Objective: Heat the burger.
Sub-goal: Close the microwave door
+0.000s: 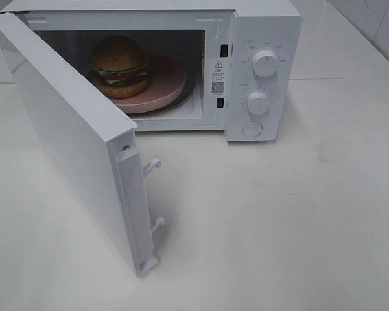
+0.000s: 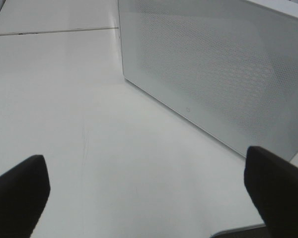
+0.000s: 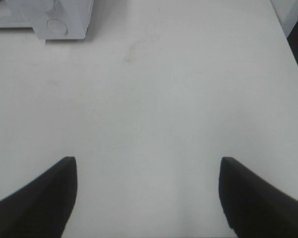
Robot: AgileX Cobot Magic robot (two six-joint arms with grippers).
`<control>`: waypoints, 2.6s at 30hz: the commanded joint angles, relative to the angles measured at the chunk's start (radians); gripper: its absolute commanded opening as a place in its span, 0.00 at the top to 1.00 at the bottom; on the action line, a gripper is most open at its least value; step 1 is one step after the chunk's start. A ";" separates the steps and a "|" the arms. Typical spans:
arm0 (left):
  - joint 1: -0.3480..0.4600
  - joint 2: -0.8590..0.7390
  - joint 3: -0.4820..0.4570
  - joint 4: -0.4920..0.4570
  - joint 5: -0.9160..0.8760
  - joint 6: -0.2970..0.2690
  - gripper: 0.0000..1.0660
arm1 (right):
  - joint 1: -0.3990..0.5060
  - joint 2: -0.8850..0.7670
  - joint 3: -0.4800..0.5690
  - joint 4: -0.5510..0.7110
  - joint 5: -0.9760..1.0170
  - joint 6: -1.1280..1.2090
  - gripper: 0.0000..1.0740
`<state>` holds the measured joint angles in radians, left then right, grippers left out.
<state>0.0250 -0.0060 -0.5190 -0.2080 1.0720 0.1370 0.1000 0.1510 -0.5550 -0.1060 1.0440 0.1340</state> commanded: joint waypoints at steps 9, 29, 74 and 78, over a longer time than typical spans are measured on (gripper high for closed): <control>-0.003 -0.001 0.002 -0.002 -0.003 -0.001 0.06 | -0.030 -0.185 0.055 0.017 -0.045 -0.013 0.29; -0.003 -0.001 0.002 -0.002 -0.003 -0.001 0.06 | -0.030 -0.184 0.055 0.017 -0.045 -0.012 0.29; -0.003 0.047 -0.014 -0.028 -0.027 -0.006 0.12 | -0.030 -0.184 0.055 0.017 -0.045 -0.013 0.30; -0.003 0.079 -0.041 -0.028 -0.071 -0.004 0.17 | -0.030 -0.184 0.055 0.017 -0.045 -0.013 0.30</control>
<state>0.0250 0.0720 -0.5510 -0.2230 1.0220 0.1370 0.0790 -0.0030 -0.5030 -0.0920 1.0150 0.1290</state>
